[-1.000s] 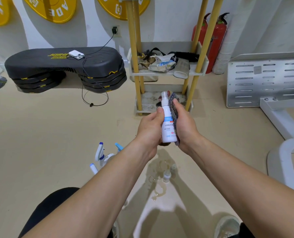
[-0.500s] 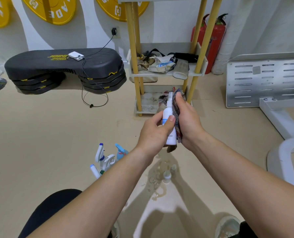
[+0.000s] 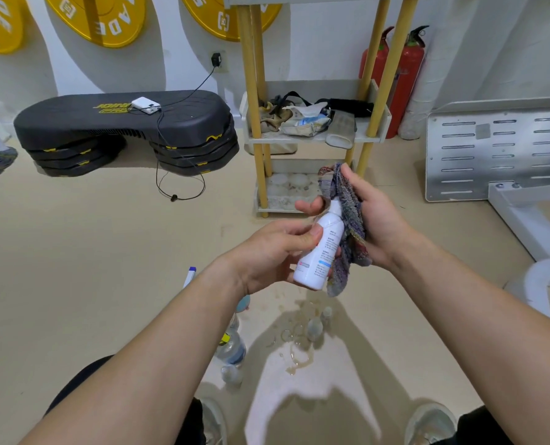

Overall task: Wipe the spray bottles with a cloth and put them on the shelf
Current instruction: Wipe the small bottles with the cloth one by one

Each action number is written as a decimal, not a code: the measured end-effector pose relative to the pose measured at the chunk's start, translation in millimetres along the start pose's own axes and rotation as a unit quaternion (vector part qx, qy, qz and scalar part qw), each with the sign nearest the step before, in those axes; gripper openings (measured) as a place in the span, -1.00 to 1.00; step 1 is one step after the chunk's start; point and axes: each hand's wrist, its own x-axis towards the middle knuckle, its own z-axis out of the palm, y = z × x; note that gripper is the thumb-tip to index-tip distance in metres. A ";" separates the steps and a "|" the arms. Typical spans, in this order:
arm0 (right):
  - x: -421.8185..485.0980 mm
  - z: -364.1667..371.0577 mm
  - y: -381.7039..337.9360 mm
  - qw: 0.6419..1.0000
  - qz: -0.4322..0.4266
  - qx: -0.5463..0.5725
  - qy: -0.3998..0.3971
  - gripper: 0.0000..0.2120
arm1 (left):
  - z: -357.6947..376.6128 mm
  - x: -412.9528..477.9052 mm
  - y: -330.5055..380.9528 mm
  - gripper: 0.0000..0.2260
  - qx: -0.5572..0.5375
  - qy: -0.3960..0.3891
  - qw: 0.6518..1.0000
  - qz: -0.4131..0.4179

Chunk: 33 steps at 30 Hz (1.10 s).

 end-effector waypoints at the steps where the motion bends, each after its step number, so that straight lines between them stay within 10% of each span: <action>1: 0.8 0.0 0.3 1.000 0.013 0.017 0.009 -0.45 | 1.8 1.3 -1.7 -0.78 0.031 0.022 0.999 0.013; 6: 23.0 -4.2 34.0 0.957 -0.088 -0.146 0.236 -0.58 | 13.3 9.6 -19.8 -0.72 0.276 0.174 0.941 0.088; 16: -3.6 -3.4 10.5 0.997 -0.062 -0.006 -0.054 -0.70 | -7.4 -6.4 1.2 -0.78 -0.013 -0.037 0.999 0.018; 20: 1.6 7.3 17.1 0.993 -0.095 -0.017 0.066 -0.77 | -3.7 -1.9 -9.5 -0.81 0.008 0.031 0.999 0.043; 25: 16.1 11.7 55.5 0.916 -0.127 -0.201 0.322 -0.78 | 15.7 10.1 -36.2 -0.74 0.304 0.216 0.925 0.073; 33: 9.3 11.5 66.1 0.959 -0.091 -0.119 0.239 -0.69 | 2.4 2.1 -53.7 -0.63 0.279 0.243 0.929 0.024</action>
